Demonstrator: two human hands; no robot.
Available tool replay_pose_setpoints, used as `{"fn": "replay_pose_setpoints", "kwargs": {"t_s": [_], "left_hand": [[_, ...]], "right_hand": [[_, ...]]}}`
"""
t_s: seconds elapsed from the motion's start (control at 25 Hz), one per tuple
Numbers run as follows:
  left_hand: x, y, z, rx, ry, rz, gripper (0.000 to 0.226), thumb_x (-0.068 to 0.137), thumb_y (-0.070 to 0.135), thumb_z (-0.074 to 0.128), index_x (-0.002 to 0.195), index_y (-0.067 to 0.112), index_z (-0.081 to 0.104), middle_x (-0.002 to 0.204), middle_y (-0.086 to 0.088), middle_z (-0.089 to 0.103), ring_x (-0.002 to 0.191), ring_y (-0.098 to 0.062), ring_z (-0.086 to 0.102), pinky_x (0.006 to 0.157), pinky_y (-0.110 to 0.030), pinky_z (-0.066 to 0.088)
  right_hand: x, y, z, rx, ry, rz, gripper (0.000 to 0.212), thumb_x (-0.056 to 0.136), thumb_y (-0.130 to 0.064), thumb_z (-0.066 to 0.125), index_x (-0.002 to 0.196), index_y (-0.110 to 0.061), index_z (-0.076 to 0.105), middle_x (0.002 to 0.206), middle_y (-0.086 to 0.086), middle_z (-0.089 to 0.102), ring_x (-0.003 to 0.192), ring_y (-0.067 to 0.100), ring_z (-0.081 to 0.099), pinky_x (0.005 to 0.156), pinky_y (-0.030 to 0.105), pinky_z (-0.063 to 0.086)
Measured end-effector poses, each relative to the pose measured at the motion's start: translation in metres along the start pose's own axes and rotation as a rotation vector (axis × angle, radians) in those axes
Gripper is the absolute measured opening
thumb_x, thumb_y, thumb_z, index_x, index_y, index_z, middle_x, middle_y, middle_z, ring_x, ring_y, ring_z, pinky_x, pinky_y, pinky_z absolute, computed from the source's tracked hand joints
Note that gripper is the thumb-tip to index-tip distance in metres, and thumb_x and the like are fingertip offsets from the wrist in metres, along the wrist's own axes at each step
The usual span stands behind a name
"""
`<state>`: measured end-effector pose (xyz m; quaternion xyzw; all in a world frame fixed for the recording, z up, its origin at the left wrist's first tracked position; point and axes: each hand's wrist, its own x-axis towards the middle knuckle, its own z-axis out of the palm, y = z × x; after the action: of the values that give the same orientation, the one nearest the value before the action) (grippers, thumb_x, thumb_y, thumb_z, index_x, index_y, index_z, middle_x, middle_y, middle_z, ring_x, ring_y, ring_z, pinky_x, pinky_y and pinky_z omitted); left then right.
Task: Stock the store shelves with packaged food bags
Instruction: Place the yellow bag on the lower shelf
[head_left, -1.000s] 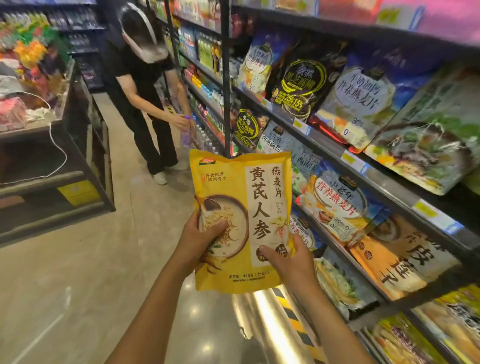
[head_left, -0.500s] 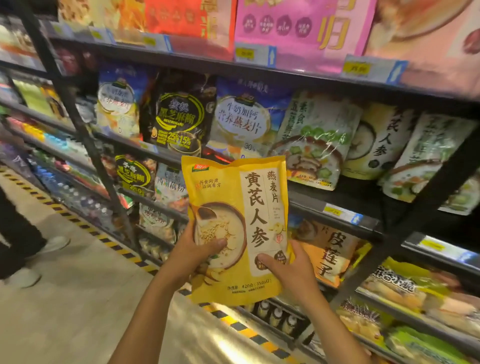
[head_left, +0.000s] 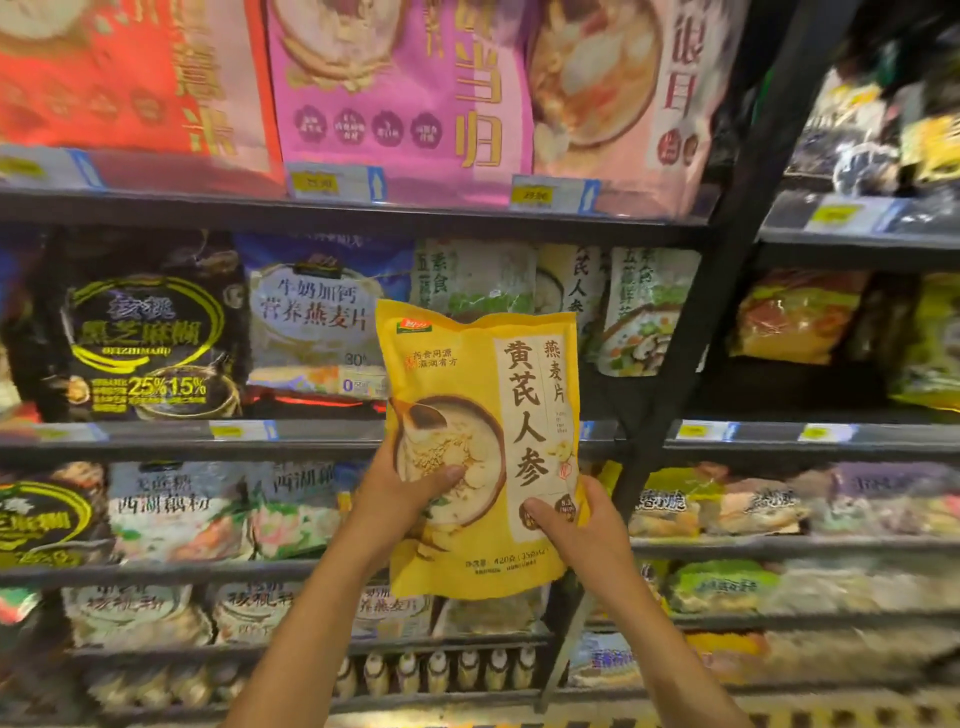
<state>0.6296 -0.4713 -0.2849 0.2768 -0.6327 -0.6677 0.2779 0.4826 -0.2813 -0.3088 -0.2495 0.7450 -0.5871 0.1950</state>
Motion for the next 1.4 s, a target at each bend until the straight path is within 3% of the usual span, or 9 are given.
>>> {"fn": "replay_pose_setpoints", "kwargs": {"t_s": [0.08,0.2,0.32,0.52,0.8,1.04,1.16,1.24,1.4], "left_hand": [[0.022,0.013,0.014,0.015,0.002,0.044,0.086,0.072,0.031,0.094,0.146,0.039,0.049,0.138,0.006,0.066,0.125,-0.019,0.064,0.103,-0.046,0.056],[0.055,0.035,0.032,0.056,0.011,0.113,0.083,0.070,0.039,0.093,0.142,0.037,0.051,0.140,0.005,0.064,0.128,-0.021,0.062,0.105,-0.048,0.054],[0.086,0.050,0.049,0.083,0.057,0.139,0.098,0.061,0.053,0.090,0.148,0.035,0.047,0.143,0.006,0.062,0.130,-0.023,0.060,0.105,-0.052,0.054],[0.133,0.055,0.080,0.091,0.121,0.156,0.078,0.076,0.035,0.089,0.144,0.030,0.050,0.137,0.005,0.064,0.126,-0.022,0.062,0.102,-0.050,0.055],[0.185,0.046,0.130,0.211,0.207,0.090,0.098,0.061,0.065,0.082,0.141,0.019,0.048,0.140,-0.002,0.062,0.128,-0.028,0.060,0.101,-0.052,0.055],[0.224,0.039,0.167,0.334,0.232,0.011,0.046,0.081,0.041,0.083,0.081,0.001,0.062,0.074,-0.013,0.061,0.071,-0.031,0.061,0.059,-0.040,0.045],[0.232,0.034,0.177,0.432,0.227,-0.049,0.049,0.086,0.037,0.079,0.059,0.006,0.053,0.057,-0.008,0.050,0.057,-0.028,0.052,0.054,-0.037,0.039],[0.238,0.034,0.183,0.490,0.200,-0.087,0.043,0.090,0.037,0.074,0.066,0.005,0.061,0.065,-0.008,0.055,0.067,-0.028,0.057,0.060,-0.038,0.047],[0.244,0.041,0.187,0.599,0.036,-0.140,0.054,0.101,0.045,0.060,0.126,-0.004,0.064,0.118,-0.020,0.068,0.114,-0.034,0.065,0.093,-0.037,0.053]], "right_hand": [[0.016,-0.006,-0.002,-0.047,0.052,-0.060,0.033,0.088,-0.044,0.079,0.108,-0.050,0.055,0.115,-0.021,0.067,0.102,-0.007,0.064,0.073,0.012,0.053],[0.046,-0.012,-0.003,-0.114,0.130,-0.146,0.061,0.081,-0.077,0.065,0.135,-0.052,0.051,0.135,-0.013,0.063,0.126,0.011,0.061,0.097,0.041,0.059],[0.080,-0.016,-0.006,-0.194,0.164,-0.231,0.072,0.089,-0.077,0.051,0.152,-0.047,0.038,0.149,-0.009,0.053,0.140,0.016,0.049,0.109,0.055,0.049],[0.118,-0.027,-0.011,-0.274,0.167,-0.249,0.100,0.079,-0.085,0.057,0.162,-0.045,0.017,0.162,-0.012,0.038,0.152,0.018,0.032,0.120,0.055,0.037],[0.171,-0.032,-0.030,-0.427,0.106,-0.165,0.141,0.062,-0.077,0.079,0.165,-0.037,-0.009,0.174,-0.014,-0.001,0.160,0.018,0.003,0.127,0.047,0.023],[0.219,-0.022,-0.045,-0.383,0.033,0.039,0.138,0.073,-0.064,0.084,0.165,-0.028,-0.012,0.175,-0.005,-0.010,0.162,0.024,-0.001,0.127,0.049,0.023],[0.234,-0.017,-0.049,-0.396,0.034,0.083,0.134,0.075,-0.061,0.084,0.165,-0.024,-0.008,0.175,-0.004,-0.005,0.162,0.026,0.005,0.125,0.049,0.028],[0.242,-0.014,-0.048,-0.409,0.079,0.087,0.129,0.075,-0.060,0.084,0.165,-0.023,-0.001,0.174,-0.003,0.004,0.160,0.027,0.011,0.122,0.050,0.034],[0.255,-0.006,-0.041,-0.483,0.200,0.124,0.116,0.069,-0.063,0.084,0.155,-0.020,0.019,0.168,0.002,0.019,0.156,0.027,0.020,0.114,0.052,0.043]]}}
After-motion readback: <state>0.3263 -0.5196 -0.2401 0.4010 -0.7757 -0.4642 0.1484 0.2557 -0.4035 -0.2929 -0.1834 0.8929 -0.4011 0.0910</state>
